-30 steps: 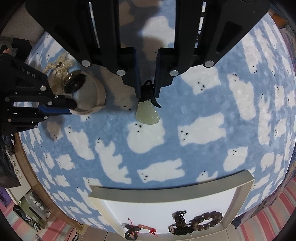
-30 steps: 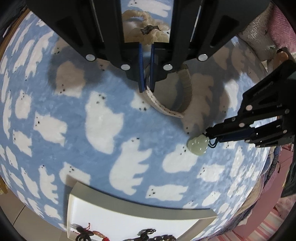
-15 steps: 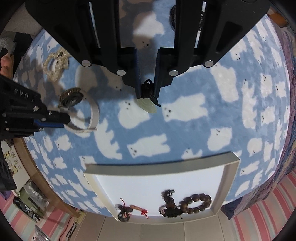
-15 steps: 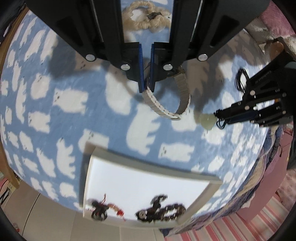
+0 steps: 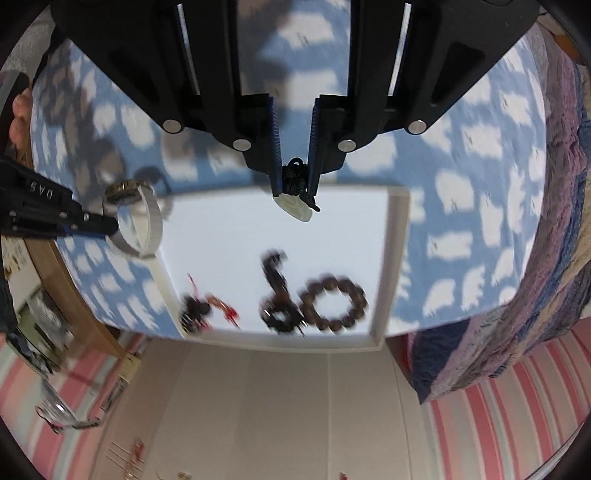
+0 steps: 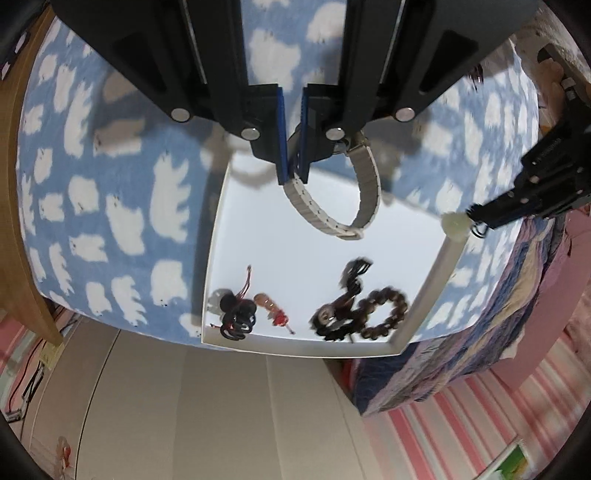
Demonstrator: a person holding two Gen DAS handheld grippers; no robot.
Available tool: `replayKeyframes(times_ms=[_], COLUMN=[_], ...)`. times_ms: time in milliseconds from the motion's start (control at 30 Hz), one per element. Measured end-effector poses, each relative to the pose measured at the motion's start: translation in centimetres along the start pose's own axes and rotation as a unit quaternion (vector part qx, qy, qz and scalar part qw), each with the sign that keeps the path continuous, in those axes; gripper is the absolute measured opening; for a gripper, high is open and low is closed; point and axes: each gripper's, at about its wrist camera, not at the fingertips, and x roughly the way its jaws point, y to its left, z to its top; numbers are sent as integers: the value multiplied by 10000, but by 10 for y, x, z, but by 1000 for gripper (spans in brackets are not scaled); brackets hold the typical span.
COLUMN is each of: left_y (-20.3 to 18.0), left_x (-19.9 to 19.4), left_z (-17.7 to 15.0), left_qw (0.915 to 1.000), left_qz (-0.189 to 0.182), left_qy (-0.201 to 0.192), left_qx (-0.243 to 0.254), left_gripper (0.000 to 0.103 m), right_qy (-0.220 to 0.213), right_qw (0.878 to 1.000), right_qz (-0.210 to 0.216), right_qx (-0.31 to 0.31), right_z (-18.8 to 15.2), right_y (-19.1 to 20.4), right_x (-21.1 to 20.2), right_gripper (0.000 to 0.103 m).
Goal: Organize jewelry
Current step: 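Carry jade pendant and watch into the tray and open both tools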
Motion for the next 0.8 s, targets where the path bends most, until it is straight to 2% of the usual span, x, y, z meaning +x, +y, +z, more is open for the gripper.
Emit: replayKeyframes(times_ms=[133, 267, 367, 467, 800], left_y=[11, 21, 27, 35, 44], left_x=[27, 61, 77, 87, 115], left_z=[20, 31, 38, 43, 41], left_qw=[9999, 9997, 9998, 9996, 9992], left_qz=[131, 153, 179, 202, 303], left_qy=[50, 164, 26, -56, 108], left_qx=[-1, -31, -78, -168, -244], left_gripper=[12, 12, 12, 12, 12], right_qy=[151, 98, 33, -24, -30], right_qw=[9995, 9987, 9975, 9965, 9953], right_qz=[-175, -298, -417, -489, -483], right_qx=[203, 400, 574, 679, 836], right_z=[31, 52, 65, 73, 83], right_y=[-10, -18, -23, -27, -35], right_x=[37, 59, 75, 86, 111], right_gripper=[6, 6, 6, 6, 5])
